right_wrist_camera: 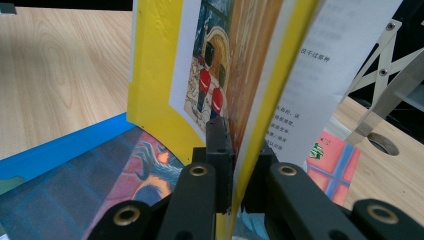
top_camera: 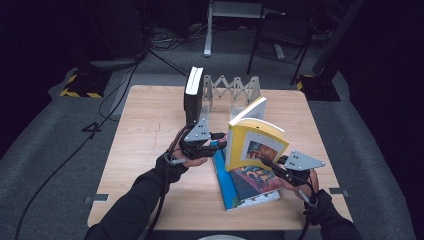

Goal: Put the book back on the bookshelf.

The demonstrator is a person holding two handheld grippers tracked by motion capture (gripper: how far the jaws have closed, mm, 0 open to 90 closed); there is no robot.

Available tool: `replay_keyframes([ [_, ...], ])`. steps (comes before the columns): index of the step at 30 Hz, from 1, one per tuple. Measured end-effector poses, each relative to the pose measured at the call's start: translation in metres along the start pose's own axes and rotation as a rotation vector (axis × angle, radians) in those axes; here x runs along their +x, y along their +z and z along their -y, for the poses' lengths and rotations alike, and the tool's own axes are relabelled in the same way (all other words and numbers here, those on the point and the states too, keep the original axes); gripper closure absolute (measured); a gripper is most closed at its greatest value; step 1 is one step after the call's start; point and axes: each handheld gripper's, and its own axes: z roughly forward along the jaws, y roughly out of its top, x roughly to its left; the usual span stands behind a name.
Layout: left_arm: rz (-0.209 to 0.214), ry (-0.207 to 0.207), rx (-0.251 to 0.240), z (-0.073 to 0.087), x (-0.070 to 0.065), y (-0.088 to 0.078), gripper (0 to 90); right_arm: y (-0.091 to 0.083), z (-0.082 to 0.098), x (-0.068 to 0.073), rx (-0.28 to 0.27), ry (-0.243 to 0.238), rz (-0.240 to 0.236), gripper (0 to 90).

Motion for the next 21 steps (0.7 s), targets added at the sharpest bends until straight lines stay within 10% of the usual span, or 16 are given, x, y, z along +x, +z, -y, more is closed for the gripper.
replay_keyframes([
  [10,0.035,0.026,0.095,0.032,-0.016,0.001,49.3,-0.002,0.000,0.001,0.001,0.004,-0.004,84.6],
  [21,0.068,0.014,0.129,0.041,-0.037,0.041,39.6,-0.003,0.003,0.001,0.005,0.005,-0.007,84.1],
])
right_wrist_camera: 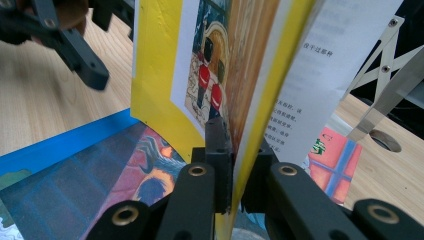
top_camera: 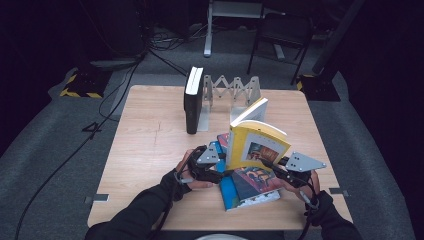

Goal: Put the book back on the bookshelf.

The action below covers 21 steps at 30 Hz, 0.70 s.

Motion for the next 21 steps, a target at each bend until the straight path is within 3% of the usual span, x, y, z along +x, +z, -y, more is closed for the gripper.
replay_keyframes([
  [3,-0.013,-0.034,-0.035,-0.002,0.002,0.008,39.4,0.000,0.001,0.000,-0.004,0.004,0.000,83.7],
  [7,-0.028,-0.036,-0.063,-0.005,0.004,0.011,40.6,-0.001,0.001,0.000,-0.001,0.004,0.002,83.3],
  [9,-0.035,-0.056,-0.103,-0.011,0.008,0.010,41.1,-0.001,0.002,-0.001,-0.003,0.009,-0.001,83.2],
  [15,-0.050,-0.075,-0.149,-0.018,0.012,0.007,50.7,-0.002,0.002,0.001,0.000,0.006,0.004,81.8],
  [16,-0.052,-0.066,-0.150,-0.020,0.012,0.006,50.7,-0.003,0.003,0.001,0.002,0.005,0.013,80.1],
  [21,-0.061,-0.040,-0.147,-0.020,0.011,-0.001,68.3,-0.005,0.006,-0.004,0.006,0.023,0.093,73.9],
])
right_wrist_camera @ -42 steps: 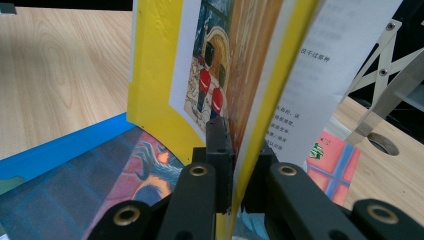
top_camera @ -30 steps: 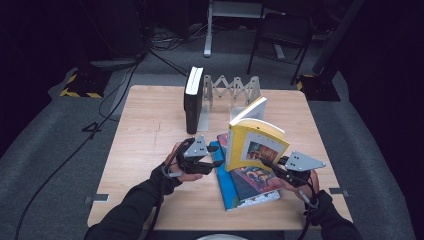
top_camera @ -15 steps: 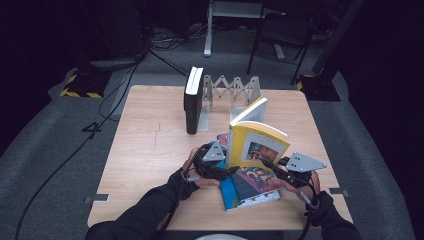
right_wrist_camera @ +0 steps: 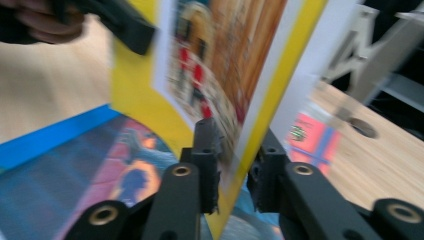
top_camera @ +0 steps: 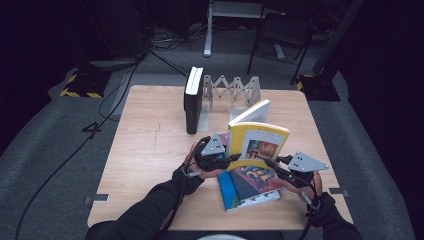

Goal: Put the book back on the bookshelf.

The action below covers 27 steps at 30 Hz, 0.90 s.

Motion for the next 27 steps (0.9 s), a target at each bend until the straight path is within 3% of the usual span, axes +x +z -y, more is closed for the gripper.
replay_keyframes([
  [4,0.019,0.022,0.010,0.000,-0.001,-0.003,74.0,-0.003,0.001,-0.007,-0.006,0.037,0.063,64.7],
  [7,0.026,0.030,0.020,0.000,-0.006,-0.004,74.7,-0.003,-0.001,-0.009,-0.008,0.049,0.137,56.5],
  [9,0.021,0.040,0.033,-0.001,-0.009,-0.007,74.7,-0.004,-0.003,-0.010,-0.011,0.060,0.166,48.3],
  [11,0.019,0.044,0.044,-0.001,-0.011,-0.009,74.6,-0.003,-0.004,-0.010,-0.009,0.063,0.177,45.9],
  [15,0.030,0.031,0.046,0.003,-0.008,-0.018,74.4,-0.001,-0.013,-0.009,-0.032,0.067,0.160,40.1],
  [19,0.036,0.032,0.053,0.007,-0.006,-0.026,74.3,0.004,-0.021,-0.007,-0.081,0.064,0.113,39.5],
  [22,0.038,0.033,0.057,0.009,-0.005,-0.031,74.1,0.009,-0.026,-0.006,-0.084,0.058,0.085,39.3],
  [24,0.046,0.032,0.055,0.009,-0.004,-0.031,74.0,0.017,-0.030,-0.002,-0.077,0.050,0.037,39.3],
  [27,0.047,0.031,0.021,0.008,-0.006,-0.029,73.1,0.027,-0.031,0.005,-0.069,0.025,-0.011,40.6],
])
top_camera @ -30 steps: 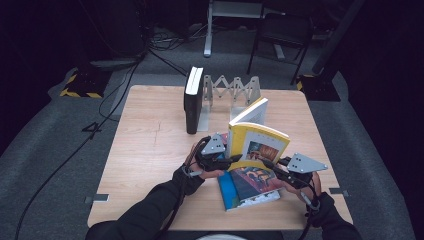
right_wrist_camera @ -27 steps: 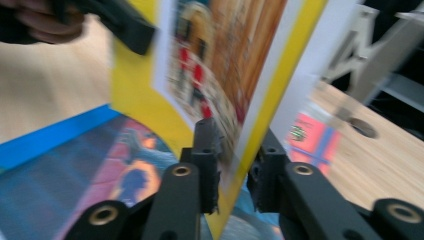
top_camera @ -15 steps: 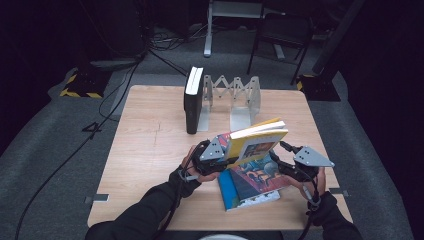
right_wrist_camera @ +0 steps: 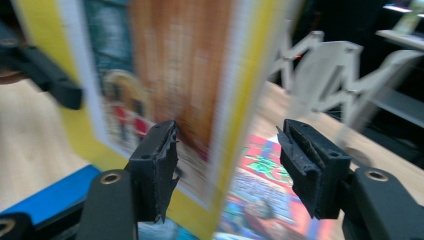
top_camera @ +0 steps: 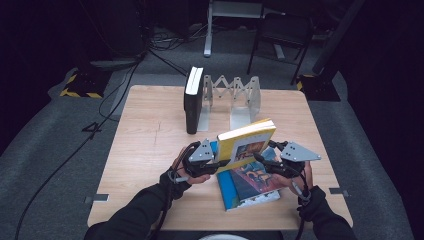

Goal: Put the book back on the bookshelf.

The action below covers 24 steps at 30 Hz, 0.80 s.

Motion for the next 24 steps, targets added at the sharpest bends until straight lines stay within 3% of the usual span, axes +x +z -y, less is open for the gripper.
replay_keyframes([
  [4,-0.008,-0.007,-0.031,-0.006,-0.001,0.004,70.7,0.007,0.000,0.004,0.020,-0.018,-0.010,40.3],
  [11,-0.070,0.016,-0.018,-0.017,0.001,0.003,70.0,0.008,0.001,0.003,0.020,0.001,-0.001,43.2],
  [18,-0.068,-0.011,-0.108,-0.032,-0.001,-0.001,65.4,0.009,0.001,0.004,0.023,0.005,0.000,42.6],
  [24,-0.080,0.007,-0.125,-0.042,0.001,0.000,63.6,0.010,0.003,0.003,0.038,0.006,-0.006,43.2],
])
